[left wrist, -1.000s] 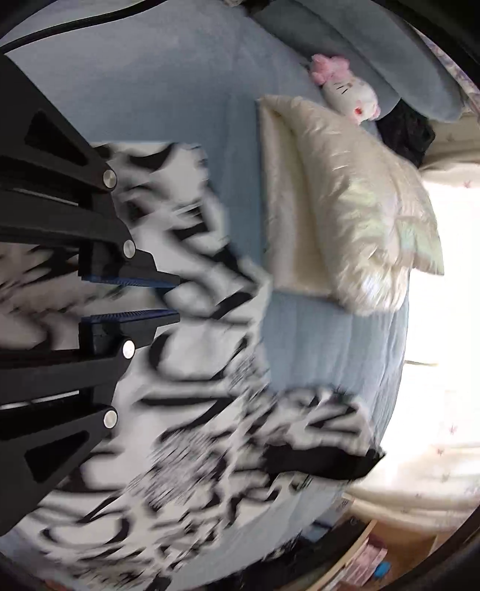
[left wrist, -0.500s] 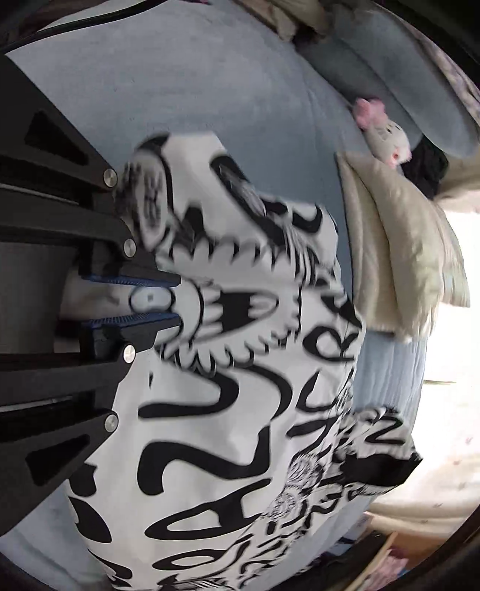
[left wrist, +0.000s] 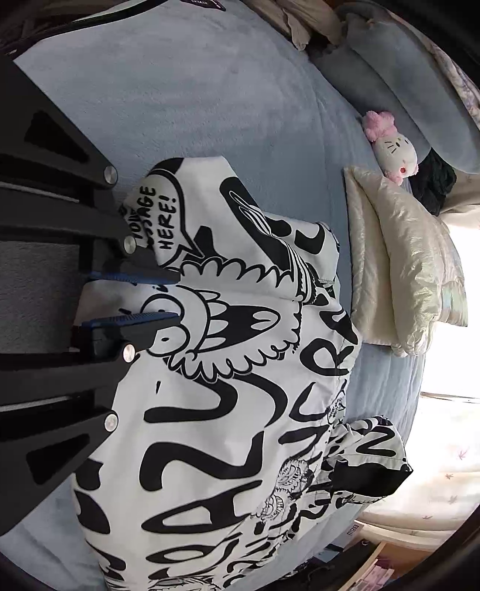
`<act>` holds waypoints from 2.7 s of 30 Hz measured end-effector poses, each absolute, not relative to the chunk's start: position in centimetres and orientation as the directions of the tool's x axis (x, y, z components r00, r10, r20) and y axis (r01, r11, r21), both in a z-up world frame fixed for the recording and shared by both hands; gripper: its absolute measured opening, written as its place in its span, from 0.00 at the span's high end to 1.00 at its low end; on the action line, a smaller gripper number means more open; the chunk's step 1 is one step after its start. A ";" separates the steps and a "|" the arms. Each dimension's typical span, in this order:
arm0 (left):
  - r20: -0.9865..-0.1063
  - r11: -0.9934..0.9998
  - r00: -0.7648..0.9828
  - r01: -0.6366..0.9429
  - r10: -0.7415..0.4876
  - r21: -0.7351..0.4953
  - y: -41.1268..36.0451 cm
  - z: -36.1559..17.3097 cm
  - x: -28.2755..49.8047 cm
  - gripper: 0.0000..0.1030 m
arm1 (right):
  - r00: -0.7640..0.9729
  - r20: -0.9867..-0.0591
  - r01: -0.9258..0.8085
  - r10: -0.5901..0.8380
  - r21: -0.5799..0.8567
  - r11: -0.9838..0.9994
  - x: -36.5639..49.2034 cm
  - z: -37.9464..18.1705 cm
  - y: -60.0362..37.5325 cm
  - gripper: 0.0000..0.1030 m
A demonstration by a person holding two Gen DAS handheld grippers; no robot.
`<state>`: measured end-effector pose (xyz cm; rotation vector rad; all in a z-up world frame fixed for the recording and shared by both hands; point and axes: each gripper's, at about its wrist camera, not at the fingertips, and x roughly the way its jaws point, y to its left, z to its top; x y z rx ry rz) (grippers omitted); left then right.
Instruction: Fold large clothes
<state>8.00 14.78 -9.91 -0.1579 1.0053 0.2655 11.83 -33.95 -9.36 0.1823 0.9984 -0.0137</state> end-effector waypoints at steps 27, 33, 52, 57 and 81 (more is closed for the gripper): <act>-0.795 0.991 0.598 0.008 0.104 0.135 7.1 3.5 25.1 0.59 | 0.544 -0.808 -0.033 0.227 0.249 0.968 24.2 1.4 -32.1 0.60; -0.805 0.994 0.588 0.010 0.081 0.107 4.2 4.3 36.8 0.49 | 0.572 -0.769 -0.064 0.284 0.303 0.951 35.3 4.2 -30.4 0.55; -0.825 0.988 0.544 -0.054 0.152 0.147 -5.4 -7.3 56.4 0.49 | 0.563 -0.793 -0.022 0.234 0.269 0.963 57.9 -4.8 -23.0 0.51; -0.809 0.951 0.501 -0.196 0.306 0.238 -2.4 -8.5 56.4 0.97 | 0.601 -0.784 -0.072 0.156 0.142 0.987 56.8 -5.4 -22.3 0.93; -0.816 0.989 0.561 -0.028 0.137 0.147 1.7 -4.5 50.2 0.80 | 0.540 -0.824 -0.329 0.171 -0.019 0.944 44.5 -7.1 -24.6 0.60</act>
